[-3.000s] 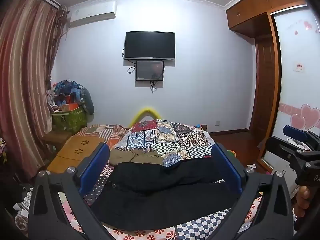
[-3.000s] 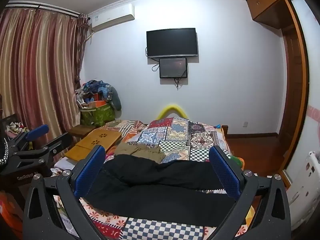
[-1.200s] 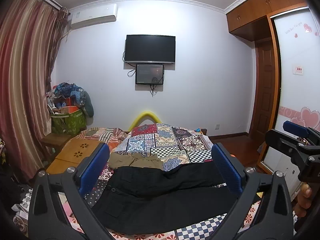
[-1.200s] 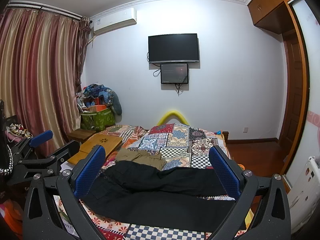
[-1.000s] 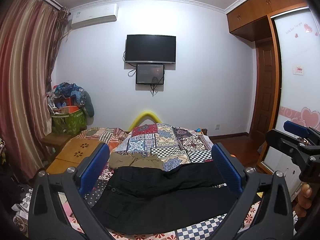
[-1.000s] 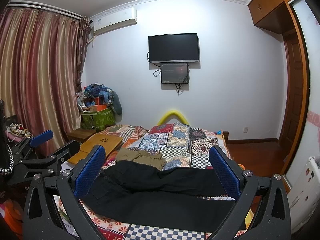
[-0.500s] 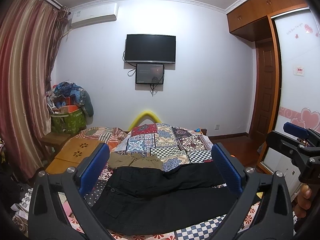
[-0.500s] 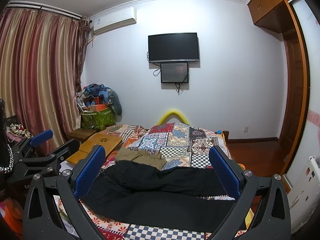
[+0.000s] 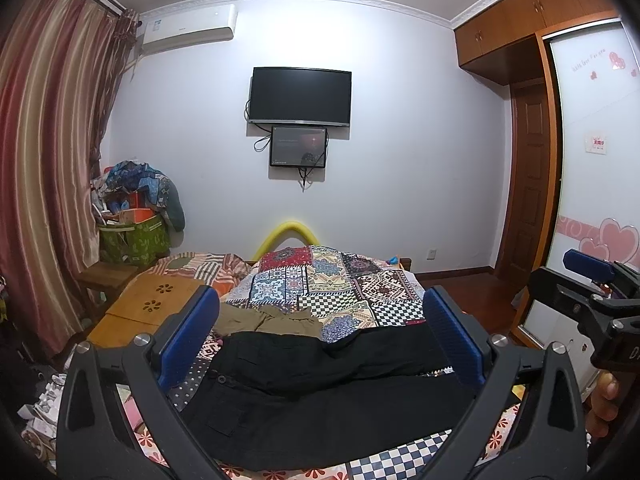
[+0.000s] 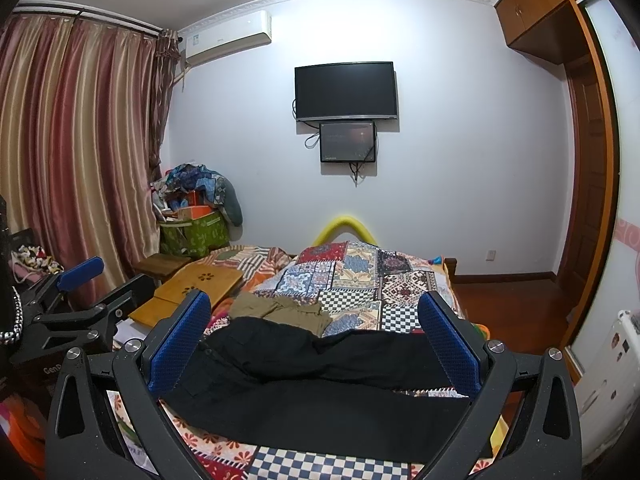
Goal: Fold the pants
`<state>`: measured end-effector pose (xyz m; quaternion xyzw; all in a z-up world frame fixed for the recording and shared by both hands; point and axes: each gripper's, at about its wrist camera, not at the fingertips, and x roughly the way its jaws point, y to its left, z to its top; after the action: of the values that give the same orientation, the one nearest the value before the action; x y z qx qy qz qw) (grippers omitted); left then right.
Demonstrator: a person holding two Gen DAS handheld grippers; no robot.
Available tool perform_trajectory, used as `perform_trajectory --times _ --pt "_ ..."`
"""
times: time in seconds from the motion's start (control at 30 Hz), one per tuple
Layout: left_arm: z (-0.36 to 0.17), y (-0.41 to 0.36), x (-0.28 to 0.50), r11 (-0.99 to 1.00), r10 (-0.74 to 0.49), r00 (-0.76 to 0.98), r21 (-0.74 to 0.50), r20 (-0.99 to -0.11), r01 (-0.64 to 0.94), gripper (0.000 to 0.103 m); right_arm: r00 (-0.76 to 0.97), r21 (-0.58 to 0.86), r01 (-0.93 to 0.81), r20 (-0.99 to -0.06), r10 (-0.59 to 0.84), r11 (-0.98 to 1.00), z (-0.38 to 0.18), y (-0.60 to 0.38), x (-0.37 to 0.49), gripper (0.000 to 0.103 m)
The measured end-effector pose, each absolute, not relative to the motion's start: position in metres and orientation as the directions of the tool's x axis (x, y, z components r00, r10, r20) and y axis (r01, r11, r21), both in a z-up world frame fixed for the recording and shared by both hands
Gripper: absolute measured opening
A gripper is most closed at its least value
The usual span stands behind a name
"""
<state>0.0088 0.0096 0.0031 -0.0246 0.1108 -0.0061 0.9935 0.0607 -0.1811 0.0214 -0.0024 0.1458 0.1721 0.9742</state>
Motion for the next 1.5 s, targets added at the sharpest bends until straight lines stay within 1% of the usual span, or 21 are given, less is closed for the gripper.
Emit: perform_trajectory --times 0.27,0.37,0.47,0.53,0.7,0.73,0.83,0.9,1.07,1.2,1.27,1.4,1.5 --pt "-0.007 0.009 0.02 0.999 -0.017 0.976 -0.038 -0.219 0.009 0.103 0.905 0.02 -0.309 -0.3 0.301 0.951 0.012 -0.185 0.072 0.103" --pt "-0.015 0.012 0.033 1.0 -0.012 0.971 -0.027 -0.24 0.006 0.103 0.908 -0.004 -0.287 -0.321 0.27 0.958 0.002 -0.187 0.083 0.103" --pt "-0.027 0.019 0.053 1.0 0.011 0.962 -0.023 -0.273 -0.018 0.103 0.903 -0.035 -0.258 -0.365 0.228 0.966 -0.014 -0.195 0.099 0.103" --pt "-0.039 0.027 0.072 0.999 0.048 0.952 -0.011 -0.301 -0.054 0.103 0.896 -0.053 -0.242 -0.395 0.202 0.969 -0.026 -0.202 0.11 0.103" --pt "-0.069 0.056 0.121 0.997 0.068 0.924 -0.009 -0.377 -0.078 0.103 0.859 -0.106 -0.181 -0.501 0.105 0.978 -0.068 -0.231 0.149 0.103" --pt "-0.075 0.06 0.128 0.997 0.075 0.918 -0.004 -0.39 -0.083 0.103 0.855 -0.109 -0.175 -0.509 0.096 0.979 -0.069 -0.234 0.151 0.103" --pt "-0.099 0.079 0.161 0.994 0.1 0.885 0.013 -0.455 -0.105 0.103 0.83 -0.119 -0.133 -0.556 0.045 0.984 -0.086 -0.252 0.17 0.103" --pt "-0.117 0.093 0.183 0.994 0.095 0.857 -0.002 -0.506 -0.112 0.103 0.809 -0.116 -0.096 -0.587 0.01 0.989 -0.098 -0.269 0.186 0.103" --pt "-0.163 0.134 0.245 0.983 0.117 0.773 -0.037 -0.623 -0.179 0.103 0.776 -0.111 -0.023 -0.629 -0.052 0.994 -0.114 -0.295 0.217 0.103" --pt "-0.194 0.163 0.289 0.973 0.095 0.719 -0.088 -0.689 -0.214 0.103 0.743 -0.096 0.028 -0.664 -0.085 0.995 -0.132 -0.317 0.244 0.103" --pt "-0.206 0.173 0.309 0.968 0.108 0.694 -0.083 -0.711 -0.236 0.103 0.729 -0.091 0.044 -0.678 -0.095 0.995 -0.141 -0.323 0.258 0.103" --pt "-0.228 0.19 0.347 0.965 0.125 0.646 -0.058 -0.753 -0.255 0.091 0.713 -0.101 0.055 -0.693 -0.11 0.993 -0.153 -0.332 0.282 0.103" --pt "-0.248 0.199 0.377 0.965 0.115 0.597 -0.053 -0.794 -0.258 0.086 0.7 -0.089 0.05 -0.707 -0.098 0.995 -0.164 -0.339 0.303 0.103"
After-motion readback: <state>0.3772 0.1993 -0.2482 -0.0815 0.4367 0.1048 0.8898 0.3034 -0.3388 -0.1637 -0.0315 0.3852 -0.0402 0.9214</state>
